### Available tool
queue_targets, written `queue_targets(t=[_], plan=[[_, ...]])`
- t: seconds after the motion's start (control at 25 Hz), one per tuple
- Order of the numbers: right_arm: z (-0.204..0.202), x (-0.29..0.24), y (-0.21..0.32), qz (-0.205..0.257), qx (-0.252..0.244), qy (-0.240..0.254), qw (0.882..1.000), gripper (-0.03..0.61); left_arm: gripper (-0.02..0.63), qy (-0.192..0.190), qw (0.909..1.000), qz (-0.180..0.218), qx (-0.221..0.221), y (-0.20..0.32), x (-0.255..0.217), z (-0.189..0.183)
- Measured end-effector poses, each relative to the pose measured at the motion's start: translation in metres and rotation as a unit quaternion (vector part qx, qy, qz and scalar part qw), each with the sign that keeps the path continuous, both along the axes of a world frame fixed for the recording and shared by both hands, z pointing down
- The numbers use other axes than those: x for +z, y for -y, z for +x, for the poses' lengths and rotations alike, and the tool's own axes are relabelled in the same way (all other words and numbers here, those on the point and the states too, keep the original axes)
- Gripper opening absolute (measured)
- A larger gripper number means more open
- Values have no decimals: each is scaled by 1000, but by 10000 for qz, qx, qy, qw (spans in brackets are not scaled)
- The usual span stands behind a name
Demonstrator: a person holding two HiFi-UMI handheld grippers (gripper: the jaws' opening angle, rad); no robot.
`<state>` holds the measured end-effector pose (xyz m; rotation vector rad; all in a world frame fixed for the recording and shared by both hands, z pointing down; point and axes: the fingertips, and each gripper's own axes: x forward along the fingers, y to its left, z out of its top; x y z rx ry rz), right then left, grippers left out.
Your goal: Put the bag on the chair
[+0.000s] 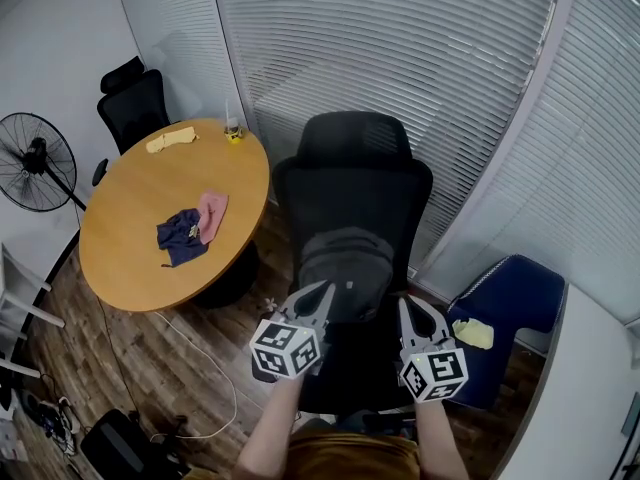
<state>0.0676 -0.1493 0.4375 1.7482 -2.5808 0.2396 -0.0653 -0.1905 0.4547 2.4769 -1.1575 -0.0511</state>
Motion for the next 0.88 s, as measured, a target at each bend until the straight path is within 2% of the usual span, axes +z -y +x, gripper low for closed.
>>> queue_targets(t=[0.2, 0.56, 0.88], plan=[[7, 1, 3, -81, 54, -16, 10000, 11, 23, 137, 9998, -86, -72, 5, 6, 1], [19, 6, 4, -114, 91, 36, 9999, 11, 23, -108, 9996, -212, -153, 8, 10, 1], [22, 3, 5, -155, 57, 27, 9999, 11, 23, 63, 9994, -261, -201, 10, 10, 9]])
